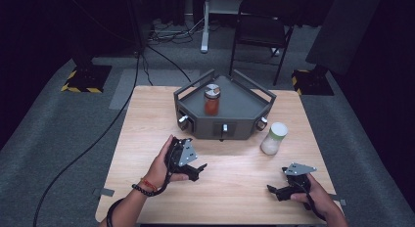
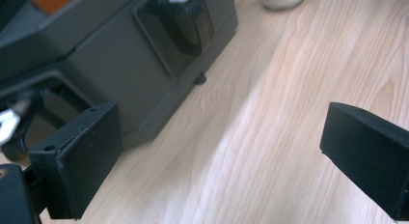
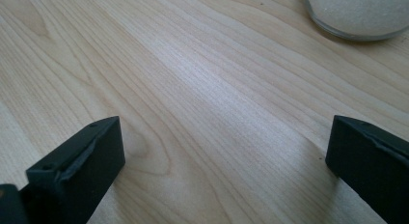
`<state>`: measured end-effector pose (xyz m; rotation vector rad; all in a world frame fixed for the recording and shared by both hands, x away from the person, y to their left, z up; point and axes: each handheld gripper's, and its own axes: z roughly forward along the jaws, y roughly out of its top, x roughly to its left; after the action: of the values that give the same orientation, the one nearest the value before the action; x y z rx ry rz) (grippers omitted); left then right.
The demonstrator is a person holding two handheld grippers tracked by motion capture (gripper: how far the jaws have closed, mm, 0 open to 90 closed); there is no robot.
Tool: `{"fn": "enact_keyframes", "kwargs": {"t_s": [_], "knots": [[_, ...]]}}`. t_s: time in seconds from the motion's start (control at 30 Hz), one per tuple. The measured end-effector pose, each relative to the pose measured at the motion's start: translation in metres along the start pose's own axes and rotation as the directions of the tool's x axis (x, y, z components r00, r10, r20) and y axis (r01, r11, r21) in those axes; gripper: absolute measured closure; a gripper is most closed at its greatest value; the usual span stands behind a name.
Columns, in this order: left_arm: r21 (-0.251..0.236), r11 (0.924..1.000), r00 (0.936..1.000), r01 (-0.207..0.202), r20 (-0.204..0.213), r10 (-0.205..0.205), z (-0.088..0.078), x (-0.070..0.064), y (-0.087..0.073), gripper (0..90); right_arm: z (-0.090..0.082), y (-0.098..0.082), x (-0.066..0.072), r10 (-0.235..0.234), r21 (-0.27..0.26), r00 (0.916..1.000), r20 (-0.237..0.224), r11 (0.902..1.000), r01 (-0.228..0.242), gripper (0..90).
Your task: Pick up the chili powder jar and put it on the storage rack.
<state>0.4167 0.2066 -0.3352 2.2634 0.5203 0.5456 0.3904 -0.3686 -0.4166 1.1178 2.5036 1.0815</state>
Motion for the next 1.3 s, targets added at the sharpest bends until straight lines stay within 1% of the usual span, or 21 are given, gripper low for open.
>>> {"fn": "enact_keyframes", "kwargs": {"t_s": [0.23,0.47,0.5,0.7,0.97,1.1,1.17,1.3], "knots": [[0.058,0.9983,0.9999,-0.006,0.009,0.006,0.0,-0.001,-0.009,1.3,0.0,0.0,0.0,0.0,0.0,1.0,0.0,1.0,0.0,0.0],[0.112,0.9937,0.9999,0.0,0.016,-0.002,-0.001,-0.001,-0.018,1.4,0.0,0.0,0.0,0.0,0.0,1.0,0.0,1.0,0.0,0.0],[0.123,0.9924,0.9998,0.005,0.016,-0.007,-0.001,-0.001,-0.019,1.4,0.0,0.0,0.0,0.0,0.0,1.0,0.0,1.0,0.0,0.0],[0.149,0.9882,0.9989,0.034,0.025,-0.039,-0.004,0.003,-0.029,1.5,0.0,0.0,0.0,0.0,0.0,1.0,0.0,1.0,0.0,0.0],[0.202,0.9777,0.9964,0.058,0.048,-0.069,-0.004,0.007,-0.036,1.5,0.0,0.0,0.0,0.0,0.0,1.0,0.0,1.0,0.0,0.0],[0.227,0.9716,0.9957,0.068,0.047,-0.08,-0.004,0.007,-0.04,1.5,0.0,0.0,0.0,0.0,0.0,1.0,0.0,1.0,0.0,0.0],[0.235,0.9694,0.9958,0.072,0.039,-0.083,-0.003,0.006,-0.041,1.7,0.0,0.0,0.0,0.0,0.0,1.0,0.0,1.0,0.0,0.0],[0.251,0.9651,0.9954,0.074,0.04,-0.087,0.0,0.006,-0.042,1.7,0.0,0.0,0.0,0.0,0.0,1.0,0.0,1.0,0.0,0.0]]}}
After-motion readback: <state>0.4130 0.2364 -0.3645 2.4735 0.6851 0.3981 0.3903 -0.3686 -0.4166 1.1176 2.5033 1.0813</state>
